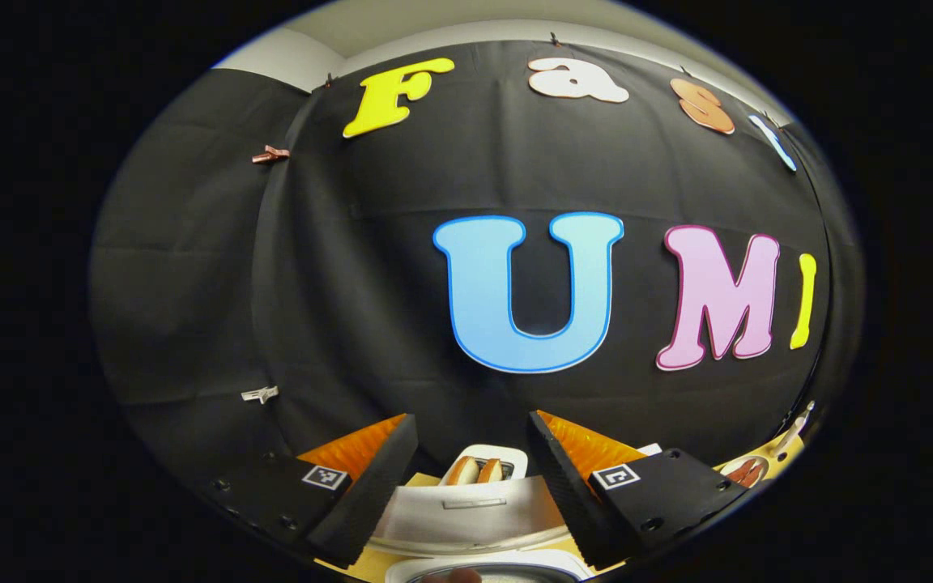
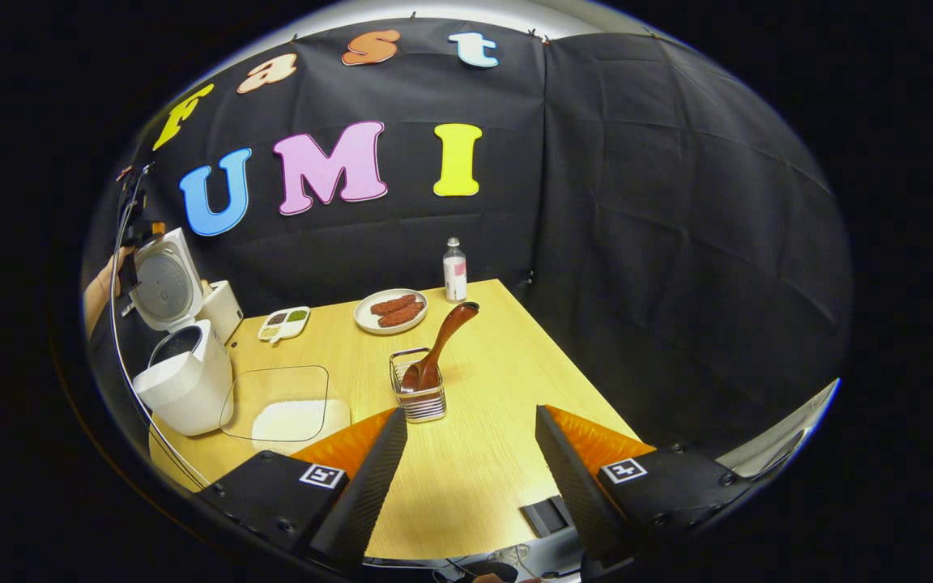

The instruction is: Close the left gripper, press the button to open the rice cooker; take a wooden spoon from the chopstick holder with the right hand, scoop a spoonful of rice and pour it into the rice cooker, then put the wooden spoon back into the chopstick holder.

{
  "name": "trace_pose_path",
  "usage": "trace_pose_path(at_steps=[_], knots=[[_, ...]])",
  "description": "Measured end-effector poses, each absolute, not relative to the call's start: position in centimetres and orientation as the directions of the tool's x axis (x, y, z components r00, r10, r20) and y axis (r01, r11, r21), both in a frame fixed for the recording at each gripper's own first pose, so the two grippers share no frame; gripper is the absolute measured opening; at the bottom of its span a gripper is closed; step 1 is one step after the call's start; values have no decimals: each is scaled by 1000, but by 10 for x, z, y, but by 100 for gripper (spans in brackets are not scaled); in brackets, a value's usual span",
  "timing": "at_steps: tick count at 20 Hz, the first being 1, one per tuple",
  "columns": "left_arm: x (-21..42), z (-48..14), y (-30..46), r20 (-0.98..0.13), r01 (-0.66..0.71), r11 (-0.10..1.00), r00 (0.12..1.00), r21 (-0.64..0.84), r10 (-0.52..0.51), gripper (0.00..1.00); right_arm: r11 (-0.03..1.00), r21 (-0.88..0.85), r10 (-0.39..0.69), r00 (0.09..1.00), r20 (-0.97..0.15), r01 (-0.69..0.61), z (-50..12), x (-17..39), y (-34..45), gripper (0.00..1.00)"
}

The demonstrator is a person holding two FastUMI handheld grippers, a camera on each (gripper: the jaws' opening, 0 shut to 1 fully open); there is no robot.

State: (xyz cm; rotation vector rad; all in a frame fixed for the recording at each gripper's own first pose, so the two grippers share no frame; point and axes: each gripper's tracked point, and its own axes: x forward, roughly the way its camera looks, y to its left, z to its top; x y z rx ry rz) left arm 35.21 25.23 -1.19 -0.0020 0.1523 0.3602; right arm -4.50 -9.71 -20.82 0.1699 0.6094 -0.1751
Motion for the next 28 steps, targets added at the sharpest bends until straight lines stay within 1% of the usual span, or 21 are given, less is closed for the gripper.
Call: trace_pose_path(at_steps=[1, 5, 10, 18, 23, 28], knots=[[350, -8, 253, -144, -354, 935, 925, 6, 351, 97, 972, 110, -107, 805, -583, 209, -207, -44, -96, 99], [330, -14, 241, -169, -353, 936, 922, 4, 349, 98, 973, 133, -81, 813, -576, 191, -205, -37, -94, 99], [283, -29, 215, -186, -361, 933, 917, 0, 354, 98, 982, 142, -27, 831, -556, 128, -197, -30, -91, 99], [211, -89, 179, -293, -419, 908, 869, -11, 397, 98, 986, 151, 24, 837, -546, 70, -195, -26, -95, 99], [191, -125, 163, -355, -422, 906, 849, -12, 391, 99, 990, 141, 52, 848, -528, 28, -191, -25, -86, 99], [179, -161, 151, -414, -403, 915, 831, 14, 372, 99, 991, 131, 63, 841, -538, 9, -199, -31, -83, 99]])
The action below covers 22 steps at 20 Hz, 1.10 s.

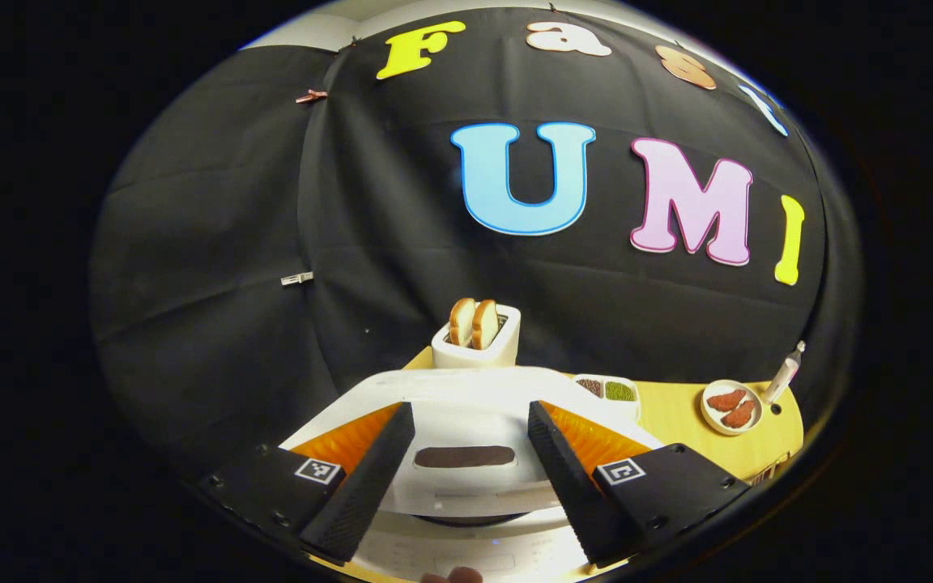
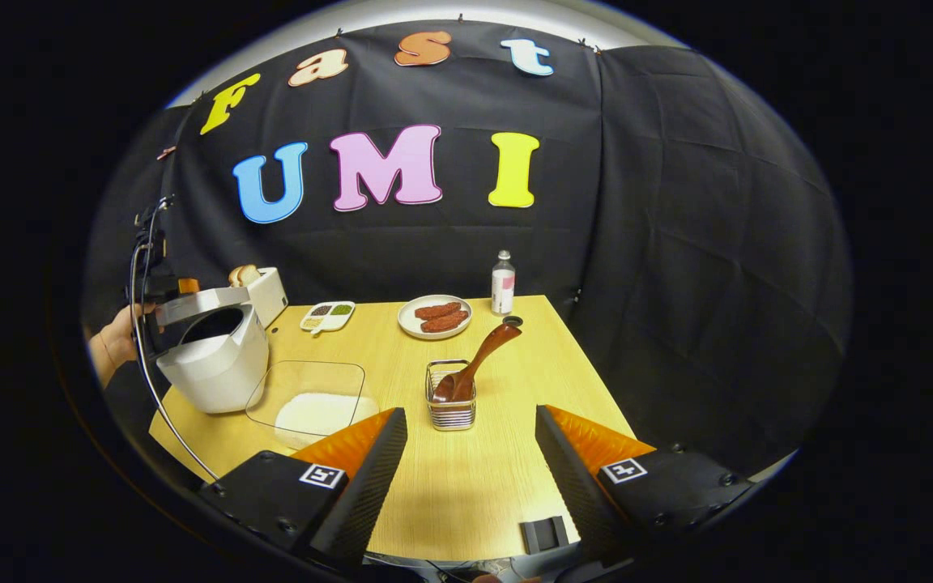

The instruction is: Close the left gripper, press the button to open the rice cooker; take a wooden spoon from the chopstick holder with the right hand, scoop a spoonful of rice and pour it into the rice cooker, then put the wooden spoon back into the chopstick holder.

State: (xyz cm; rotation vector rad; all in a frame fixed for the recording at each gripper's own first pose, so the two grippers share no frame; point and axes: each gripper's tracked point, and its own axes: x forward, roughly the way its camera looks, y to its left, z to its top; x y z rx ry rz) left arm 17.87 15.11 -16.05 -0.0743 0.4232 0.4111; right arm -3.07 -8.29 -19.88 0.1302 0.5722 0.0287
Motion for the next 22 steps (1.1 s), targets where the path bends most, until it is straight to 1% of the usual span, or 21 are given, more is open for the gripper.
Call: trace_pose_path(at_steps=[6, 10, 15, 19, 21, 22], knots=[[170, -188, 146, -477, -402, 915, 802, 15, 360, 99, 990, 139, 69, 838, -542, 8, -205, -31, -82, 99], [164, -202, 143, -501, -404, 915, 789, 11, 354, 99, 992, 130, 70, 840, -539, 0, -207, -28, -83, 99], [154, -213, 136, -512, -403, 915, 783, 15, 353, 100, 992, 125, 73, 837, -543, -5, -211, -24, -86, 99], [150, -213, 137, -501, -410, 912, 785, 23, 365, 100, 990, 140, 82, 838, -539, -6, -213, -17, -86, 99], [145, -223, 134, -535, -417, 909, 763, 20, 362, 100, 990, 144, 86, 841, -535, -10, -213, -14, -86, 99], [146, -220, 133, -517, -418, 908, 772, 24, 369, 100, 989, 146, 88, 841, -534, -11, -213, -13, -86, 99]])
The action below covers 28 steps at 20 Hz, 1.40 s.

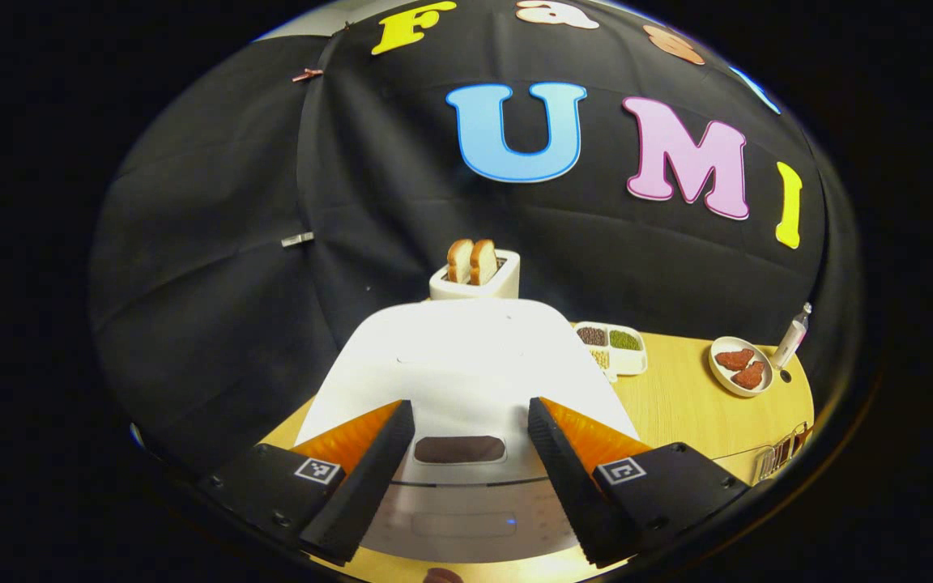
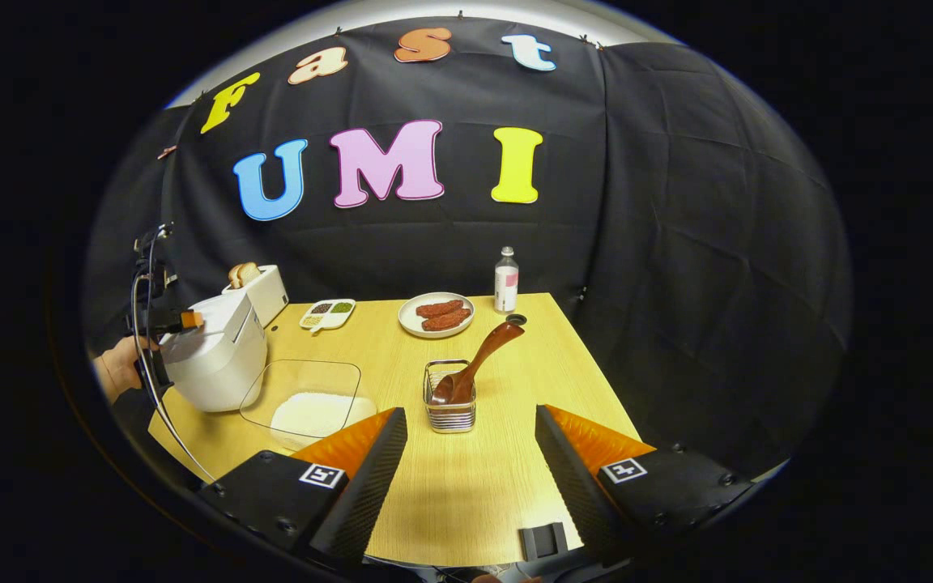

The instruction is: Close the left gripper, press the button to open the rice cooker; take a wooden spoon from the chopstick holder with the right hand, scoop a spoonful of rice and pour it into the rice cooker, then put the wooden spoon back into the chopstick holder.

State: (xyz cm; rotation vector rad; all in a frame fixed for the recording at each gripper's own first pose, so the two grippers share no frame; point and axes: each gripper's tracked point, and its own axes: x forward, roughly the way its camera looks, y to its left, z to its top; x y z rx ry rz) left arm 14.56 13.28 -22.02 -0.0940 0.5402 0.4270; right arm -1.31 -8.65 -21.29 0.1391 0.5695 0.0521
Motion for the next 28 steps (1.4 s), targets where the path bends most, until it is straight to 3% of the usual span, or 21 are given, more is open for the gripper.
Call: trace_pose_path(at_steps=[8, 14, 21, 28], knots=[[135, -227, 125, -520, -398, 917, 780, 18, 349, 100, 987, 161, 95, 838, -537, -9, -219, -14, -90, 99], [138, -217, 126, -450, -377, 925, 818, 52, 359, 99, 986, 167, 108, 846, -521, -23, -212, -13, -84, 99], [120, -143, 99, -291, -278, 961, 918, 15, 270, 95, 986, 156, 127, 892, -433, -64, -174, -2, -68, 99], [67, -81, 50, -183, -206, 978, 963, -15, 200, 95, 983, 96, 178, 930, -322, -155, -125, 24, -57, 99]])
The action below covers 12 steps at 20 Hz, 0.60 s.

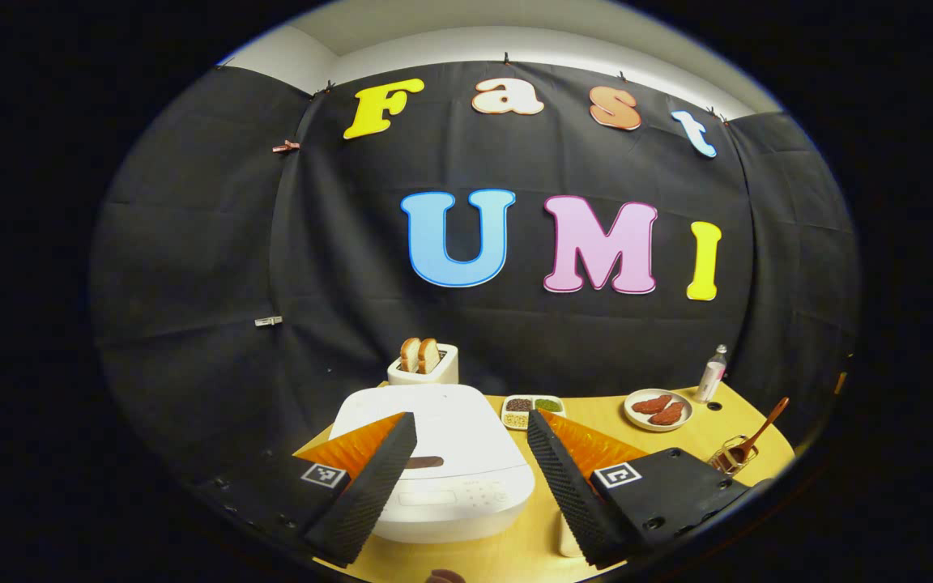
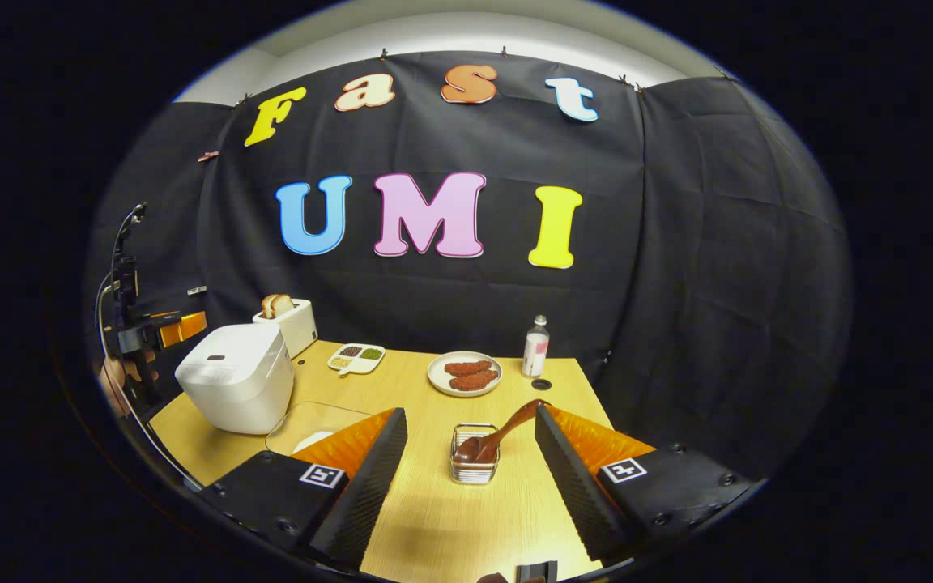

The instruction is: Close the left gripper, press the button to open the rice cooker; take a wooden spoon from the chopstick holder with the right hand, scoop a spoonful of rice and pour it into the rice cooker, then put the wooden spoon back into the chopstick holder.

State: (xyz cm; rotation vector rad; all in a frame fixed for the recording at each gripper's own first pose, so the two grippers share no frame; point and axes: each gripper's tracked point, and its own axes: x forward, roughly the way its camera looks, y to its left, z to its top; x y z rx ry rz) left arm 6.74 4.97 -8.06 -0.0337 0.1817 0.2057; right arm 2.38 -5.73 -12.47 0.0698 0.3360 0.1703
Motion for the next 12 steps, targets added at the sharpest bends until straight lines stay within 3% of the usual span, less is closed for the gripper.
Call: trace_pose_path(at_steps=[12], knots=[[10, -6, -45, -20, -56, 998, 998, 22, 56, 95, 985, 129, 139, 977, -163, -119, -75, 40, -97, 99]])
